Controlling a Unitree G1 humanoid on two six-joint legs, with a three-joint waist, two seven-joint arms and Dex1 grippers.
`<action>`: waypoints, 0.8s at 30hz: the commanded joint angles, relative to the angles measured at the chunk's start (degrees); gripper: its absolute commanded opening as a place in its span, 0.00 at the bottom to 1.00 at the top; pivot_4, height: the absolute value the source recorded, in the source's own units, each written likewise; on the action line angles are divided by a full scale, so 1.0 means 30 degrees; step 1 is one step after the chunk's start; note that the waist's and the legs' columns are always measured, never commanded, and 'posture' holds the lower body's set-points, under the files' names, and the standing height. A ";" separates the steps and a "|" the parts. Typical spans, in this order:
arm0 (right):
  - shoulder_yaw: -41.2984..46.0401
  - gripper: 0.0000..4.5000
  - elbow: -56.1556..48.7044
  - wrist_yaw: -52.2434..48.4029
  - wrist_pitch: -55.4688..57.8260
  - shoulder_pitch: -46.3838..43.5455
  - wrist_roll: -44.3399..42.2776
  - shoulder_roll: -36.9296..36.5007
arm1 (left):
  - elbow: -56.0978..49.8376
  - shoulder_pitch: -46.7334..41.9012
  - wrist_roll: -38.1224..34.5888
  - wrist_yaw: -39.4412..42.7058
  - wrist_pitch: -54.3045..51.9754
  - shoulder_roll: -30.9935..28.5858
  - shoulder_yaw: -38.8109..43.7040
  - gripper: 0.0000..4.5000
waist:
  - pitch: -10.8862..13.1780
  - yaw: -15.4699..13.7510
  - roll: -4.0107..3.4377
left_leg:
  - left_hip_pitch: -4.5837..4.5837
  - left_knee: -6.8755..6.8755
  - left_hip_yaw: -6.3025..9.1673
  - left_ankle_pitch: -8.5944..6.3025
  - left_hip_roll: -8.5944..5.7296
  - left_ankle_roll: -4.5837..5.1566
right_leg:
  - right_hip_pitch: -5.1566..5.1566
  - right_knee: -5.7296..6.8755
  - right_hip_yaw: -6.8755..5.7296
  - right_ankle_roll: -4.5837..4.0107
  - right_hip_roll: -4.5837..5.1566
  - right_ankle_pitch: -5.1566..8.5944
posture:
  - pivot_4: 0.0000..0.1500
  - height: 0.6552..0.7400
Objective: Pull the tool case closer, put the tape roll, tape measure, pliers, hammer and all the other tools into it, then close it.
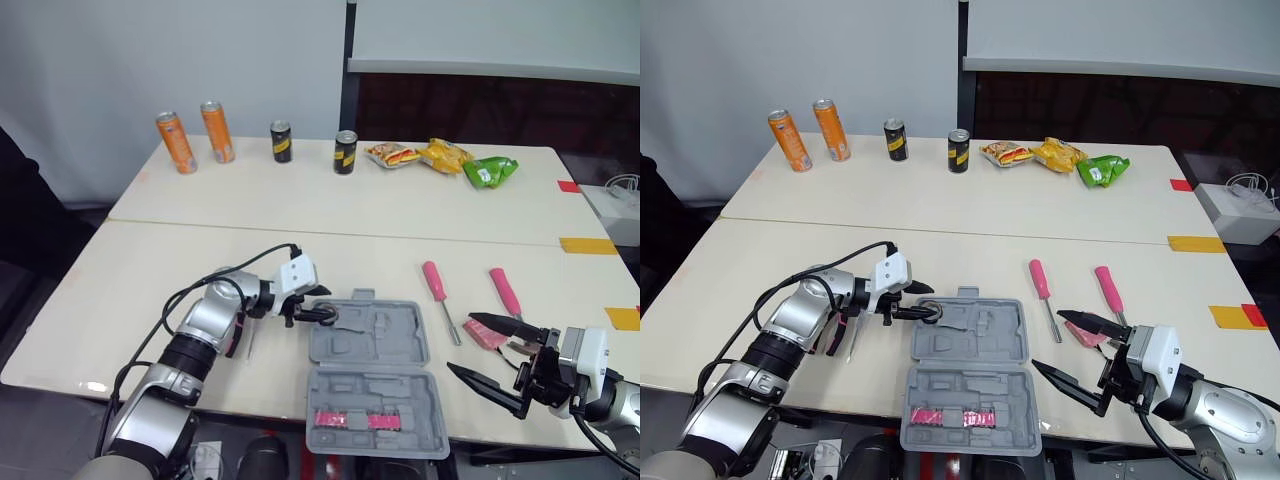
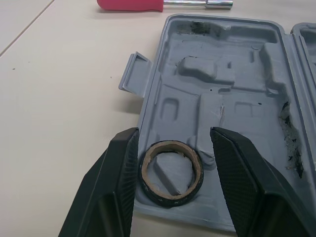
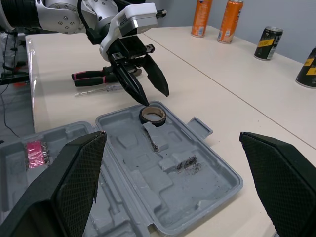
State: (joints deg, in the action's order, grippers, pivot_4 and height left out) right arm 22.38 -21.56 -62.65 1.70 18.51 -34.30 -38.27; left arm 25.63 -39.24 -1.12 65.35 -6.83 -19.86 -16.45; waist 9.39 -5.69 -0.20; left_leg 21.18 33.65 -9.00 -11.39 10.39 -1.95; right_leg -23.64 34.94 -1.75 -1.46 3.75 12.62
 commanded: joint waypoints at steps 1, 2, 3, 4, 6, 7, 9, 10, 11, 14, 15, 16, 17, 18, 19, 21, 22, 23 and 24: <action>0.0118 1.00 -0.0482 0.0103 -0.0215 -0.0081 -0.0194 0.0061 | 0.0011 -0.0344 -0.0161 -0.0066 0.0252 0.0077 0.0120 0.55 | 0.0000 0.0001 0.0000 | 0.0002 0.0000 0.0000 0.0000 0.0000 0.0000 | 0.0000 0.0001 0.0000 0.0000 0.0000 0.0000 | 1.00 1.00; 0.0108 1.00 -0.0481 0.0103 -0.0216 -0.0088 -0.0194 0.0065 | 0.0018 -0.0345 -0.0175 -0.0045 0.0225 0.0080 0.0125 0.43 | 0.0000 0.0001 0.0000 | 0.0003 0.0000 0.0000 0.0000 0.0000 0.0000 | 0.0000 0.0003 0.0000 0.0000 0.0000 0.0000 | 1.00 1.00; 0.0107 1.00 -0.0480 0.0107 -0.0222 -0.0091 -0.0194 0.0072 | 0.0029 -0.0346 -0.0165 -0.0048 0.0228 0.0076 0.0124 0.38 | 0.0000 0.0001 0.0000 | 0.0002 0.0000 0.0000 0.0000 0.0000 0.0000 | 0.0000 0.0004 0.0000 0.0000 0.0000 0.0000 | 1.00 1.00; 0.0105 1.00 -0.0483 0.0115 -0.0227 -0.0094 -0.0190 0.0078 | 0.0044 -0.0346 -0.0170 -0.0026 0.0248 0.0066 0.0129 0.38 | 0.0000 0.0002 0.0000 | 0.0002 0.0001 0.0000 0.0001 0.0000 0.0001 | 0.0000 0.0006 0.0000 0.0000 0.0000 0.0000 | 1.00 1.00; 0.0093 1.00 -0.0485 0.0125 -0.0235 -0.0087 -0.0183 0.0090 | 0.0145 -0.0350 -0.0122 -0.0039 0.0342 0.0042 0.0120 0.38 | 0.0000 0.0001 0.0000 | 0.0001 0.0001 0.0000 0.0001 0.0000 0.0001 | 0.0000 0.0007 0.0000 0.0000 0.0000 0.0000 | 1.00 1.00; 0.0075 1.00 -0.0487 0.0138 -0.0230 -0.0096 -0.0173 0.0091 | 0.0220 -0.0360 -0.0101 -0.0039 0.0406 0.0035 0.0116 0.38 | 0.0000 0.0001 0.0000 | 0.0000 0.0001 0.0000 0.0001 0.0000 0.0001 | 0.0000 0.0008 0.0000 0.0000 0.0000 0.0000 | 1.00 1.00; 0.0054 1.00 -0.0490 0.0159 -0.0227 -0.0105 -0.0172 0.0091 | 0.0314 -0.0373 -0.0089 -0.0051 0.0485 0.0051 0.0111 0.38 | 0.0000 0.0001 0.0000 | 0.0001 0.0001 0.0000 0.0002 0.0000 0.0002 | 0.0000 0.0009 0.0000 0.0000 0.0000 0.0000 | 1.00 1.00; 0.0038 1.00 -0.0483 0.0173 -0.0228 -0.0118 -0.0168 0.0092 | 0.0364 -0.0382 -0.0076 -0.0065 0.0534 0.0074 0.0099 0.38 | 0.0000 -0.0002 0.0000 | 0.0001 0.0001 0.0000 0.0002 0.0000 0.0002 | 0.0000 0.0009 0.0000 0.0000 0.0000 0.0000 | 1.00 1.00; 0.0027 1.00 -0.0473 0.0177 -0.0240 -0.0124 -0.0163 0.0096 | 0.0408 -0.0372 -0.0042 -0.0088 0.0616 0.0103 0.0068 0.38 | 0.0000 -0.0003 0.0000 | 0.0003 0.0001 0.0000 0.0002 0.0000 0.0002 | 0.0000 0.0009 0.0000 0.0000 0.0000 0.0000 | 1.00 1.00; -0.0001 1.00 -0.0445 0.0172 -0.0263 -0.0132 -0.0161 0.0106 | 0.0796 -0.0313 0.0275 -0.0362 0.1157 0.0234 -0.0096 0.38 | -0.0001 -0.0008 0.0000 | 0.0001 0.0003 0.0000 0.0002 0.0000 0.0003 | 0.0000 0.0008 0.0001 0.0000 0.0000 0.0000 | 1.00 1.00; -0.0020 1.00 -0.0428 0.0163 -0.0281 -0.0143 -0.0156 0.0113 | 0.1176 -0.0355 0.0447 -0.0651 0.1399 0.0393 -0.0122 0.38 | -0.0001 -0.0012 0.0000 | 0.0001 0.0003 -0.0001 0.0002 0.0000 0.0003 | 0.0001 0.0008 0.0001 0.0000 0.0001 0.0000 | 1.00 1.00; -0.0061 1.00 -0.0398 0.0161 -0.0288 -0.0192 -0.0142 0.0114 | 0.1675 -0.0455 0.0677 -0.0995 0.1657 0.0563 -0.0173 0.38 | -0.0001 -0.0013 0.0001 | 0.0004 0.0004 0.0000 0.0002 0.0000 0.0003 | 0.0001 0.0007 0.0001 0.0001 0.0000 0.0000 | 1.00 1.00; -0.0089 1.00 -0.0377 0.0161 -0.0290 -0.0229 -0.0133 0.0115 | 0.2053 -0.0542 0.0839 -0.1229 0.1863 0.0684 -0.0199 0.38 | -0.0001 -0.0018 0.0001 | 0.0004 0.0005 0.0001 0.0002 -0.0001 0.0003 | 0.0005 0.0009 0.0000 0.0000 0.0000 0.0000 | 1.00 1.00; -0.0117 1.00 -0.0379 0.0164 -0.0288 -0.0254 -0.0136 0.0122 | 0.2454 -0.0620 0.0974 -0.1417 0.2087 0.0828 -0.0244 0.38 | -0.0001 -0.0018 0.0002 | 0.0002 0.0007 0.0002 0.0002 -0.0001 0.0003 | 0.0005 0.0009 0.0000 0.0001 0.0000 0.0000 | 1.00 1.00; -0.0133 1.00 -0.0383 0.0167 -0.0286 -0.0265 -0.0140 0.0127 | 0.2725 -0.0675 0.1054 -0.1510 0.2255 0.0920 -0.0268 0.38 | -0.0001 -0.0008 0.0002 | 0.0003 0.0007 0.0001 0.0003 -0.0001 0.0003 | 0.0005 0.0009 0.0000 0.0002 0.0000 0.0000 | 1.00 1.00; -0.0151 1.00 -0.0421 0.0162 -0.0284 -0.0243 -0.0144 0.0133 | 0.3442 -0.0582 0.1692 -0.1507 0.2904 0.0890 -0.0781 0.38 | -0.0001 -0.0005 0.0002 | 0.0005 0.0007 0.0002 0.0003 -0.0001 0.0004 | 0.0005 0.0010 0.0001 0.0004 0.0000 -0.0001 | 1.00 1.00; -0.0159 1.00 -0.0436 0.0168 -0.0270 -0.0248 -0.0144 0.0124 | 0.3727 -0.0553 0.1936 -0.1461 0.3205 0.0831 -0.0998 0.38 | -0.0003 -0.0011 0.0004 | 0.0005 0.0007 0.0003 0.0003 -0.0001 0.0004 | 0.0005 0.0009 -0.0001 0.0004 0.0000 -0.0002 | 1.00 1.00; -0.0152 1.00 -0.0433 0.0168 -0.0264 -0.0248 -0.0147 0.0113 | 0.3984 -0.0508 0.2116 -0.1406 0.3411 0.0788 -0.1175 0.38 | -0.0006 -0.0021 0.0006 | 0.0004 0.0007 0.0003 0.0002 -0.0001 0.0004 | 0.0006 0.0009 0.0000 0.0005 0.0000 -0.0001 | 1.00 1.00; -0.0125 1.00 -0.0441 0.0157 -0.0257 -0.0217 -0.0161 0.0092 | 0.4329 -0.0423 0.2468 -0.1491 0.3632 0.0699 -0.1435 0.38 | -0.0012 -0.0030 0.0004 | 0.0003 0.0007 0.0006 0.0002 -0.0001 0.0004 | 0.0011 0.0009 -0.0002 0.0006 0.0000 -0.0001 | 1.00 1.00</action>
State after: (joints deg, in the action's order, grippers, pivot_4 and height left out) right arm 21.25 -21.53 -62.47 1.63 17.97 -34.28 -38.12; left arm 36.83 -40.72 3.74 61.07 2.73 -16.96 -19.06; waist 9.35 -5.78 -0.19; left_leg 21.18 33.68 -8.99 -11.38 10.39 -1.94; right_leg -23.60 34.96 -1.76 -1.45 3.75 12.62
